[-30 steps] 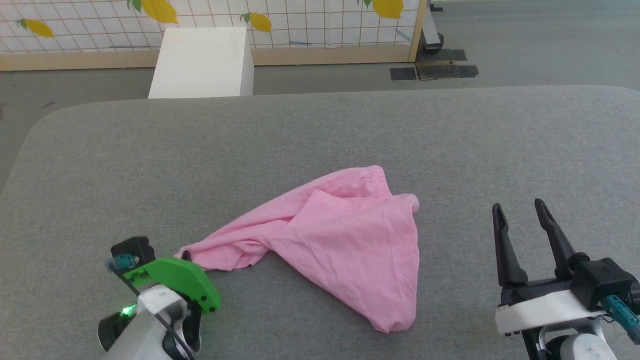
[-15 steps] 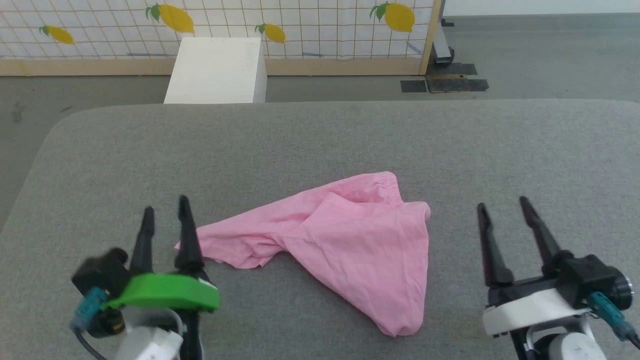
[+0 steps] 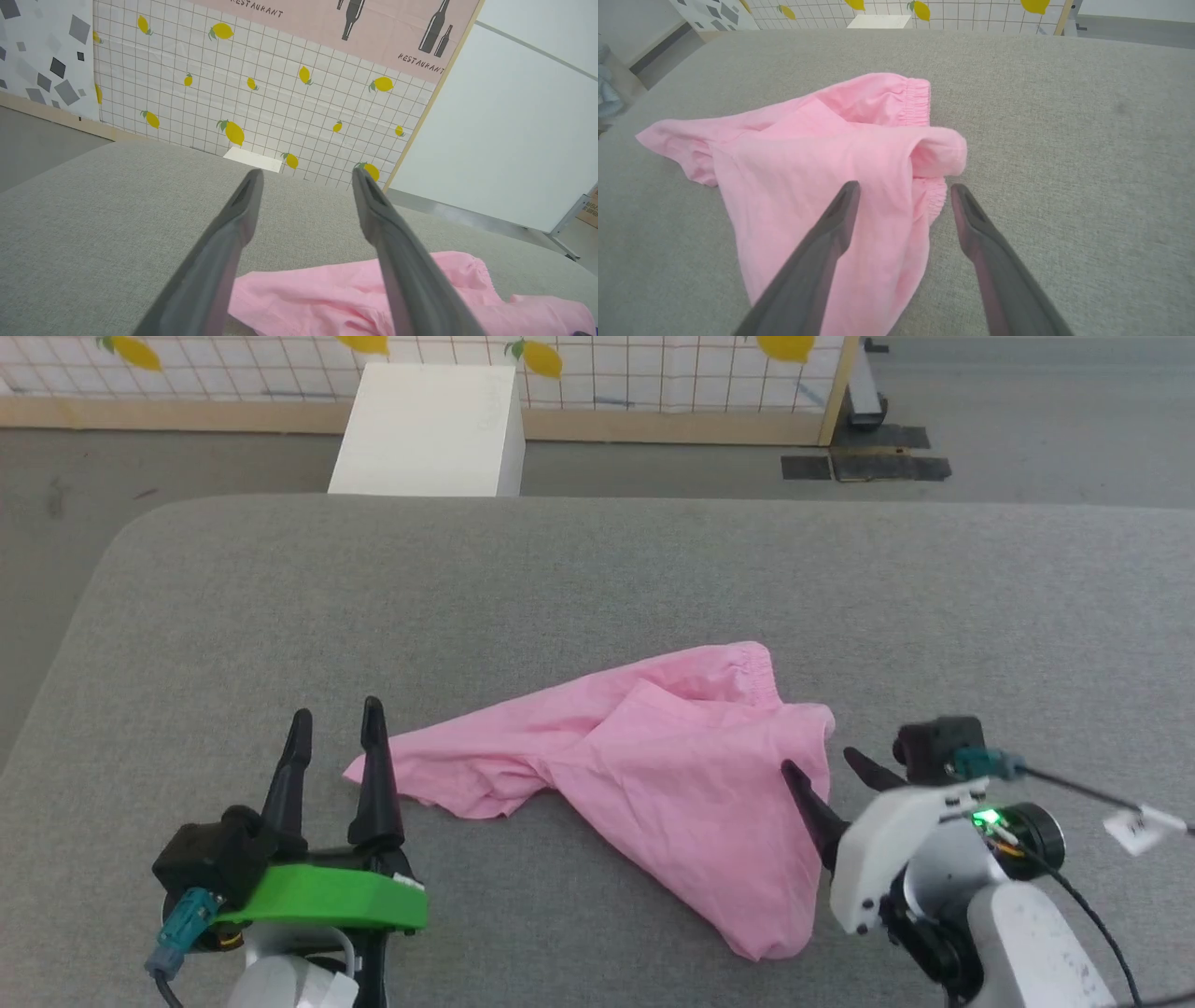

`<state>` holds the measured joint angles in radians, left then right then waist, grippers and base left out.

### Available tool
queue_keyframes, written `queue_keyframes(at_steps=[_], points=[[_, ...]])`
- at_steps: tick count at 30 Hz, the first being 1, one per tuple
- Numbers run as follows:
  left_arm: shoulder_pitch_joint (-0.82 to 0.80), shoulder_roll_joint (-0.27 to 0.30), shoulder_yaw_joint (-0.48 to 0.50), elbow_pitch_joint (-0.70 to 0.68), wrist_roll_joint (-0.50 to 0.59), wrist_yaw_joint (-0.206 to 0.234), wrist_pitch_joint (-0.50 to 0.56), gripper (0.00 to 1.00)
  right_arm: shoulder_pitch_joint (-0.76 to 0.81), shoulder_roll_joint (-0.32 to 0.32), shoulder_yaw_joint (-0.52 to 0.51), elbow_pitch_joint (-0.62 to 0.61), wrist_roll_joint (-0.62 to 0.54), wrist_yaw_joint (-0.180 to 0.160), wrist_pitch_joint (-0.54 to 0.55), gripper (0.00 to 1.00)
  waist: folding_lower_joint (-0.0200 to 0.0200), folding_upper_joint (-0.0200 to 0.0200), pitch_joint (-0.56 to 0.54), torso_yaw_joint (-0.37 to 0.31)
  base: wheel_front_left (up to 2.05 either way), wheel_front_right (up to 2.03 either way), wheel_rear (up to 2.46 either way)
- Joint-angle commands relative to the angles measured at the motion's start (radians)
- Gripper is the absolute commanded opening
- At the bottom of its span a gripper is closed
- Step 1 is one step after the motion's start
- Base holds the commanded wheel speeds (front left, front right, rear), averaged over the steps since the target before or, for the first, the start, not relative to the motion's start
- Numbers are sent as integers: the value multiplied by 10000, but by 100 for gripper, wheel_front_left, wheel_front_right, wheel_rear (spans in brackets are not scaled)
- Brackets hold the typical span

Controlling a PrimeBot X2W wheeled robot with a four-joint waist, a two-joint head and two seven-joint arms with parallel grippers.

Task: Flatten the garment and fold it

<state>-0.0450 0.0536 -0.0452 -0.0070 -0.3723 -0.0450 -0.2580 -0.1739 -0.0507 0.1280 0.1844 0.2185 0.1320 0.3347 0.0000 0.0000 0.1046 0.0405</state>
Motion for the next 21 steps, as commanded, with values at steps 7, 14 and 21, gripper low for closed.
queue_keyframes(at_steps=[7, 14, 21], points=[[-225, -32, -145, 40, -146, 144, -37, 100, -1202, 5, 448, 384, 63, -13, 1260, 82, 0, 0, 248, 239, 0, 0, 0], [-275, -32, -154, 169, -108, 183, -37, 100, -1659, 5, 1606, -81, -3, -13, 679, 0, 0, 0, 201, 353, 0, 0, 0], [-149, -33, -75, 274, -106, 184, -37, 100, -954, -119, 4367, -1079, 658, -13, 1627, 0, 0, 0, -172, 454, 0, 0, 0]])
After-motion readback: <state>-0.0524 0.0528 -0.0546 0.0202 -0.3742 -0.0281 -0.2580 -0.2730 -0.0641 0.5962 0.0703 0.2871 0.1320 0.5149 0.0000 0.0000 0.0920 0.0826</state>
